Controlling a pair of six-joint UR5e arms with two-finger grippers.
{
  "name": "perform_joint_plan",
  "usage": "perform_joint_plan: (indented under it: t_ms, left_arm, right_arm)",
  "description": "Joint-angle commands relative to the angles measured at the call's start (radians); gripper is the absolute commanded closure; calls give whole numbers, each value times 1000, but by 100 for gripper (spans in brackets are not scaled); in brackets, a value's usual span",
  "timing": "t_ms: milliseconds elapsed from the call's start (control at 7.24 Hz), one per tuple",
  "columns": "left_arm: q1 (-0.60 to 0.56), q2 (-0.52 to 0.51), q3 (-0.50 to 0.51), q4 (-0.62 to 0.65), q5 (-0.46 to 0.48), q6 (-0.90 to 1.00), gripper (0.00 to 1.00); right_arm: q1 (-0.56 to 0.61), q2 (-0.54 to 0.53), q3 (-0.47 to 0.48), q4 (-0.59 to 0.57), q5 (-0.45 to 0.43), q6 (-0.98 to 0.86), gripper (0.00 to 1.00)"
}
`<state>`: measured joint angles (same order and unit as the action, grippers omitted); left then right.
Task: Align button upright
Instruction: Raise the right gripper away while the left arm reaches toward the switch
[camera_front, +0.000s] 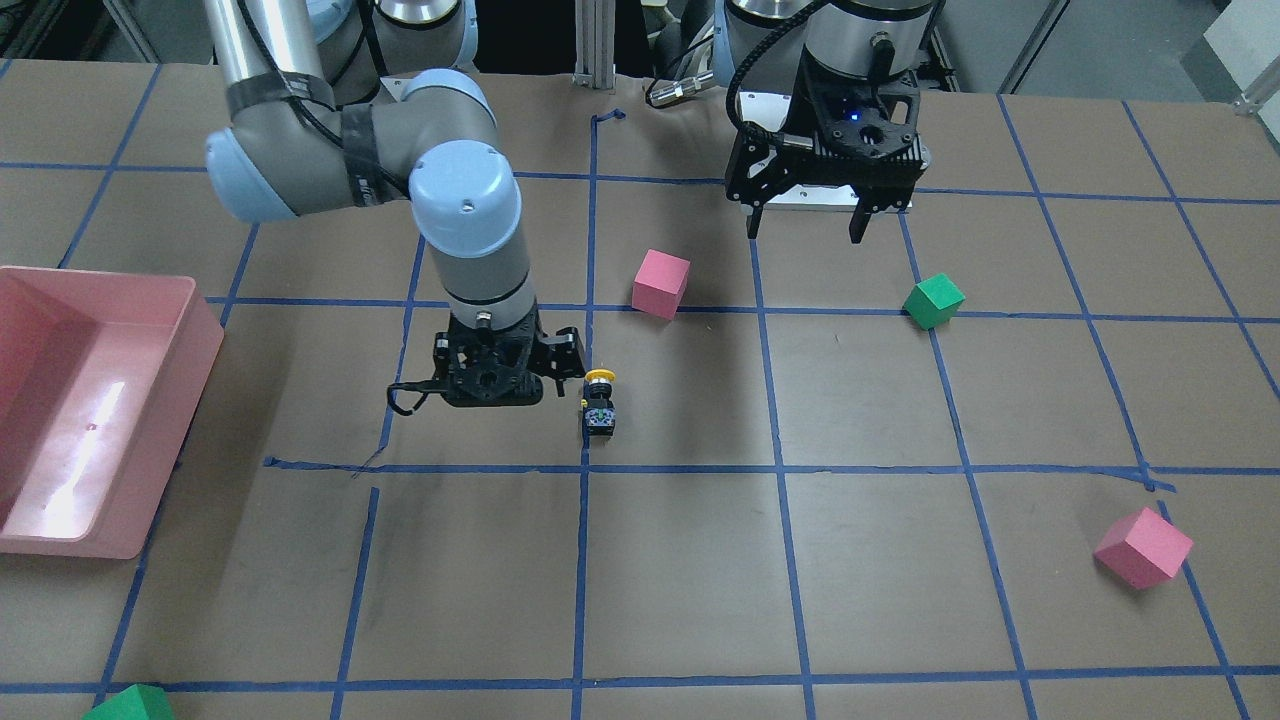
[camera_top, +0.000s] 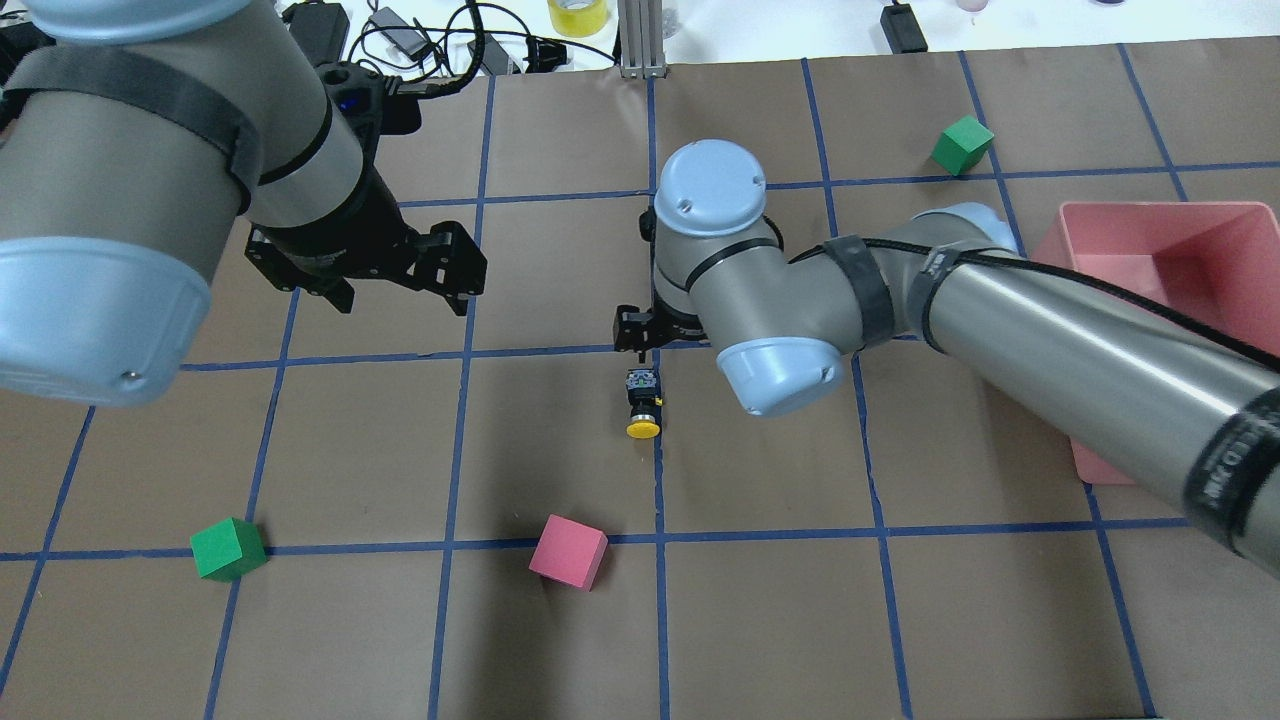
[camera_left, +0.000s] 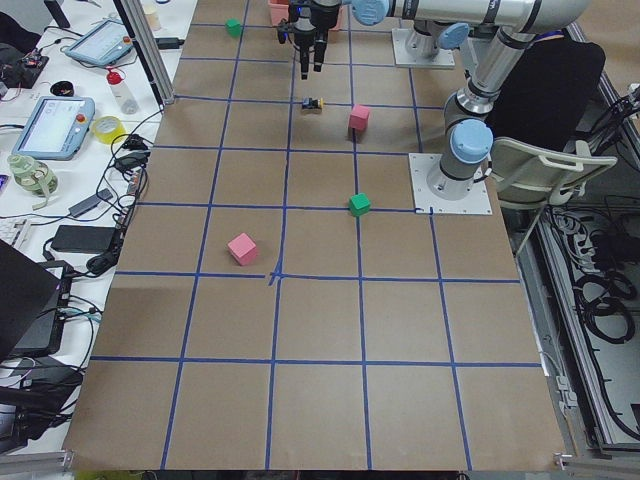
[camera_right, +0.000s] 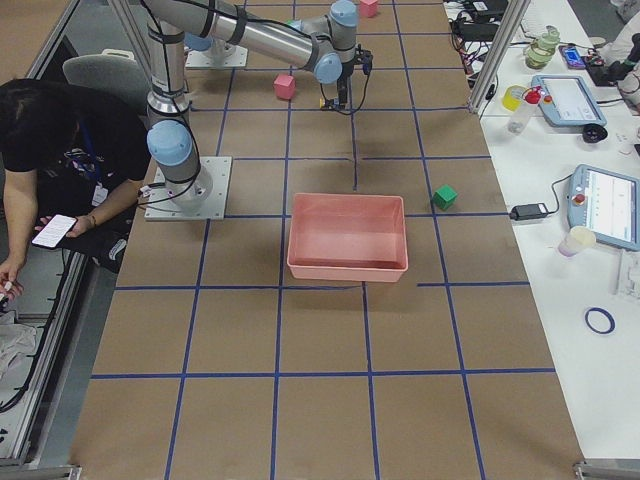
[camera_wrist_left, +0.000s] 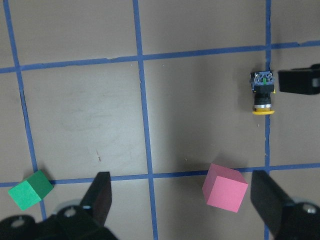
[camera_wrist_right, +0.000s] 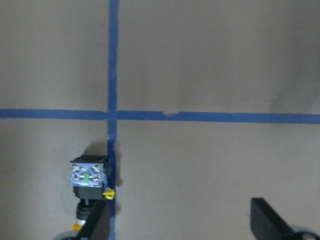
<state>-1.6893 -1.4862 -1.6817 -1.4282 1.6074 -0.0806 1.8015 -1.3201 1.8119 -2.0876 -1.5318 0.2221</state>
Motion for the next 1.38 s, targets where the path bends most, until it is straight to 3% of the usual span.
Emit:
perform_joint_plan:
  t_ms: [0,138,276,415,553,829,1244]
  left_arm:
    - [-6,-54,-7,134,-3,-20,0]
    - [-39,-54,-56,231,2,-57,0]
    - [-108,-60,-131,414,12,-111,0]
    - [-171,-68,-224,565,104,-205,0]
    - [-244,-81,-315,656,173,-311,0]
    - [-338,-170,-470,1000,213,-425,0]
    - [-398,-371,-573,1416,270,-435,3]
  right_arm:
    - [-157,-103,-83,233,-14,-104,0]
    - [-177,-111,-211,392,-22,-106,0]
    - [-183,-111,-323,522,-21,-103,0]
    - [-183,-113,-385,553,-21,-102,0]
    - [-183,-143,-401,552,-21,-98,0]
    - [-179,-168,-387,570,-27,-92,0]
    - [-180,-168,-340,555,-27,-90,4]
